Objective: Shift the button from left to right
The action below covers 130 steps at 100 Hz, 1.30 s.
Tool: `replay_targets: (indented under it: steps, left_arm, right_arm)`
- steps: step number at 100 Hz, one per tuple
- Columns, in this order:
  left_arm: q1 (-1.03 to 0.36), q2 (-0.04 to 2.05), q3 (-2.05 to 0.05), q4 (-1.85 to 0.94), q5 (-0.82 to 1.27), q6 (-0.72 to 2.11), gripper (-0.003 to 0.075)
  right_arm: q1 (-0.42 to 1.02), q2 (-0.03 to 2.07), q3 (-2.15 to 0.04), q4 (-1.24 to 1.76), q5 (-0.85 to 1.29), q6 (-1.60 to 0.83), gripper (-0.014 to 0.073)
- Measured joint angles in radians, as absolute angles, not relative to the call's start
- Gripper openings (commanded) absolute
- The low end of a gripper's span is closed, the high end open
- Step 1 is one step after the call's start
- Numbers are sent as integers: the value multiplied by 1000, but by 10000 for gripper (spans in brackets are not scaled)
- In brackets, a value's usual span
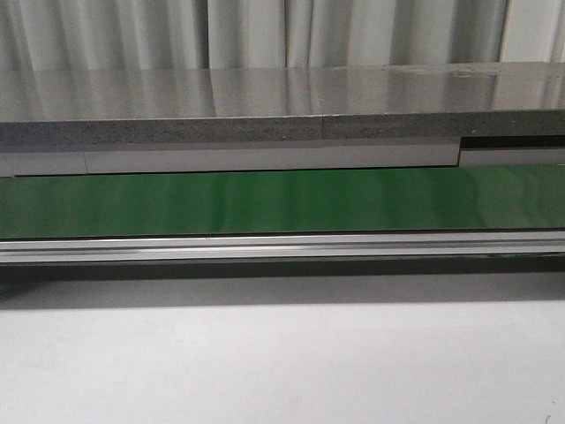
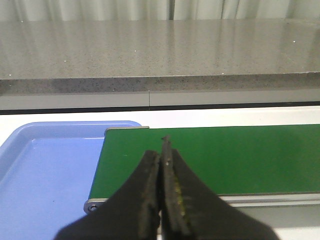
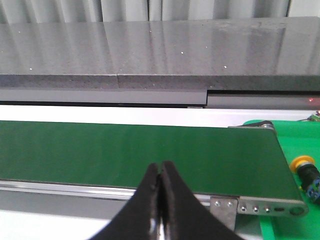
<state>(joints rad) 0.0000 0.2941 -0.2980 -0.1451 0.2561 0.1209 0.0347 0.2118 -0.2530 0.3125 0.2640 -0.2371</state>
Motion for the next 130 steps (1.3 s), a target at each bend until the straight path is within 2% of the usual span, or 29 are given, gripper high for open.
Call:
replay_targets:
  steps: [17, 44, 130]
  left_arm:
    - [0, 294, -298, -145, 256, 121, -20]
    - [0, 294, -298, -145, 256, 122, -20]
    - [0, 294, -298, -145, 254, 122, -20]
  right_arm:
    - [36, 137, -163, 168, 240, -78, -67]
    - [38, -3, -34, 140, 197, -29, -67]
    - [38, -11, 27, 138, 122, -16, -67]
